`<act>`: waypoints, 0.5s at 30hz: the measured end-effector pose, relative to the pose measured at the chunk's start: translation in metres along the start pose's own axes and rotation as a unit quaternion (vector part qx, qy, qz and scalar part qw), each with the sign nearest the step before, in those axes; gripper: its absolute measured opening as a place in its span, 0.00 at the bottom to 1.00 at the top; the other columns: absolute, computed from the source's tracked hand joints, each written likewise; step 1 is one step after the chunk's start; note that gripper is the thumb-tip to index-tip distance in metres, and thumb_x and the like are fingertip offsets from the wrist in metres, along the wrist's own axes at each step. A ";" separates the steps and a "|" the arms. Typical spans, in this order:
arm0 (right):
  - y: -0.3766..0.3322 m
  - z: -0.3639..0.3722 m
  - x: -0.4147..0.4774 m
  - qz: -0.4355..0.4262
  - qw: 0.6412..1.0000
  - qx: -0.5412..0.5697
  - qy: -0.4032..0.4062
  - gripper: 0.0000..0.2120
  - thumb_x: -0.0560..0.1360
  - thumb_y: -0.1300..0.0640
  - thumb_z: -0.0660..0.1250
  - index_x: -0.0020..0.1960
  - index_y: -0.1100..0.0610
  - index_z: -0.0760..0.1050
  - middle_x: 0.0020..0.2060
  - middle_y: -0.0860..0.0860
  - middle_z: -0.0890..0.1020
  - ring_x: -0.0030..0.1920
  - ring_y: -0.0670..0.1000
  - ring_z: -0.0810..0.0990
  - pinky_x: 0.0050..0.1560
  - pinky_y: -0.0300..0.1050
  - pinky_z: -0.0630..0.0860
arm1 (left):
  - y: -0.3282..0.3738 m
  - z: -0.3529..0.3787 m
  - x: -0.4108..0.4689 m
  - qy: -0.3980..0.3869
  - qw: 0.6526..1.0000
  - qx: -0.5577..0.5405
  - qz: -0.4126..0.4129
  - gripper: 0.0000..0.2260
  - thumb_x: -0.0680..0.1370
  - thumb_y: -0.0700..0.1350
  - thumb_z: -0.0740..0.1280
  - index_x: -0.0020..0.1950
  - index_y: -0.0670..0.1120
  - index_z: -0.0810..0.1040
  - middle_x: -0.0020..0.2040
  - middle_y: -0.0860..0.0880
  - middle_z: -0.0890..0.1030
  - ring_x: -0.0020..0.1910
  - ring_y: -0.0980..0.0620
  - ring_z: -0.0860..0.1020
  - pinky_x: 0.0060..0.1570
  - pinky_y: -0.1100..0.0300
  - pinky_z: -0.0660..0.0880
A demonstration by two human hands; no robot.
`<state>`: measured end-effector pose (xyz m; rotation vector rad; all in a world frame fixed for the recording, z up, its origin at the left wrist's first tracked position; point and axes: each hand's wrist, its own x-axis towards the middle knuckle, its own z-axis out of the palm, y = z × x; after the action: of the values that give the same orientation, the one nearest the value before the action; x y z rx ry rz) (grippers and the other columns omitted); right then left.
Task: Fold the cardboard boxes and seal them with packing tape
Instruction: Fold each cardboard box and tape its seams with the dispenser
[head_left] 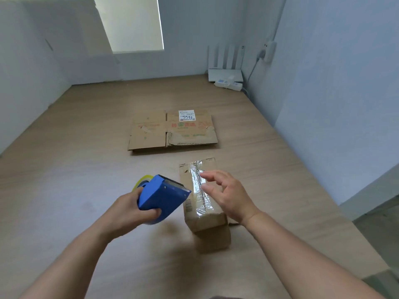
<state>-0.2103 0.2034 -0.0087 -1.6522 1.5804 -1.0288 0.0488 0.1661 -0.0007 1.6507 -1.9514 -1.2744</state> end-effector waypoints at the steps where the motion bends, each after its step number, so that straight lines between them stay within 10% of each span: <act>1: -0.007 0.000 0.000 0.023 0.998 0.059 -0.018 0.13 0.76 0.58 0.69 0.60 0.53 0.78 0.55 0.49 0.79 0.57 0.47 0.76 0.63 0.44 0.71 | 0.007 0.001 -0.005 -0.017 1.000 -0.009 0.013 0.23 0.56 0.58 0.68 0.49 0.52 0.77 0.41 0.51 0.81 0.40 0.51 0.79 0.38 0.60 0.74; 7: -0.026 -0.003 -0.001 0.086 0.969 0.213 -0.090 0.18 0.76 0.62 0.67 0.65 0.57 0.73 0.56 0.51 0.79 0.56 0.46 0.78 0.62 0.40 0.73 | 0.024 0.005 -0.020 -0.089 0.994 -0.016 0.068 0.22 0.58 0.57 0.68 0.51 0.55 0.77 0.43 0.54 0.81 0.37 0.58 0.77 0.36 0.65 0.74; 15: -0.030 -0.001 -0.011 0.045 0.977 0.204 -0.035 0.03 0.73 0.67 0.69 0.41 0.65 0.78 0.32 0.50 0.78 0.34 0.45 0.74 0.40 0.40 0.75 | 0.029 0.004 -0.021 -0.094 0.994 -0.024 0.043 0.30 0.56 0.72 0.69 0.50 0.54 0.80 0.44 0.54 0.83 0.39 0.56 0.80 0.38 0.63 0.73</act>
<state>-0.1961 0.2165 0.0160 -1.3097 1.2805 -1.1452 0.0339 0.1858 0.0254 1.4526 -2.0566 -1.4778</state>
